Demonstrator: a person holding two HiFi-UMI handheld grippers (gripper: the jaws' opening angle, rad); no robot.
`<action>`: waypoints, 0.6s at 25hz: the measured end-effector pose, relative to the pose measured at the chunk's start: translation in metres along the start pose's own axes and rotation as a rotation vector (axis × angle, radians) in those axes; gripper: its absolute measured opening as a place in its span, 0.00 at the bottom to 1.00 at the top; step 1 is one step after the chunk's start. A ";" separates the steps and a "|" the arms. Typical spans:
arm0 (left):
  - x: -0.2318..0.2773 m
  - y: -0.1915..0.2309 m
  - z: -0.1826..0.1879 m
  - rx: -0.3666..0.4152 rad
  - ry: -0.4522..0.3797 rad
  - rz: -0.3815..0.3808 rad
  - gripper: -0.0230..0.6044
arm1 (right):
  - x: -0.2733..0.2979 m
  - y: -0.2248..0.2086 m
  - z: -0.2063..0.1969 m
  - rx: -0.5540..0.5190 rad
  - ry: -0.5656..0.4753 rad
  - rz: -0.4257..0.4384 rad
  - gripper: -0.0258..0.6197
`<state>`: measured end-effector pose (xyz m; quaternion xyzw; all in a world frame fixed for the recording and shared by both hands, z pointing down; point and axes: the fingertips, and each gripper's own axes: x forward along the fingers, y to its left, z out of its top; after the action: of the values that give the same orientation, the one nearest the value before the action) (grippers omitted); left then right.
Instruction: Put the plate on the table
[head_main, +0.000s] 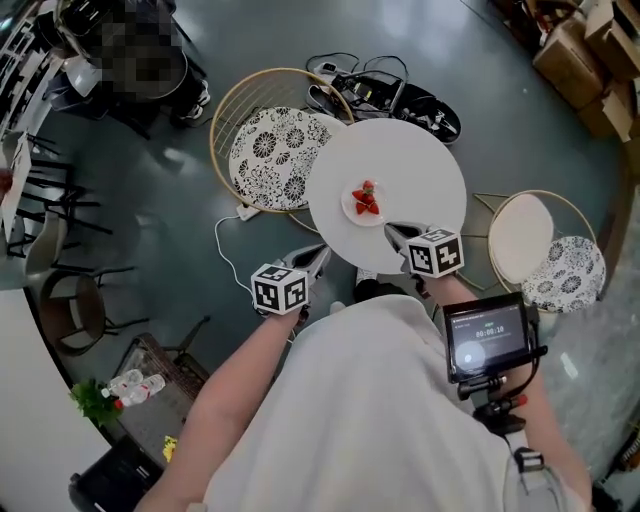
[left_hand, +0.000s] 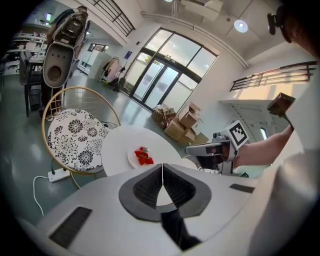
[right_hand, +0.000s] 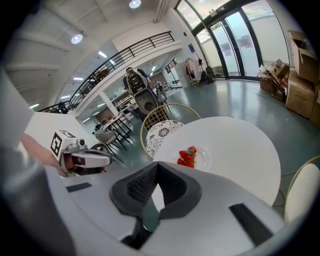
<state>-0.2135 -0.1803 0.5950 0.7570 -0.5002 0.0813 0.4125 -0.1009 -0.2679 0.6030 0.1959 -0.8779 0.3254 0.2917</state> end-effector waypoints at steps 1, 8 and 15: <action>-0.008 -0.002 -0.004 0.004 -0.010 -0.004 0.04 | -0.005 0.008 -0.003 0.002 -0.012 0.007 0.05; -0.046 -0.011 -0.027 0.063 -0.018 -0.036 0.04 | -0.030 0.044 -0.024 0.024 -0.069 0.029 0.05; -0.070 -0.023 -0.042 0.079 -0.024 -0.055 0.04 | -0.053 0.067 -0.041 0.052 -0.112 0.042 0.05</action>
<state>-0.2166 -0.0984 0.5720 0.7871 -0.4804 0.0802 0.3784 -0.0805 -0.1837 0.5637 0.2026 -0.8881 0.3426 0.2300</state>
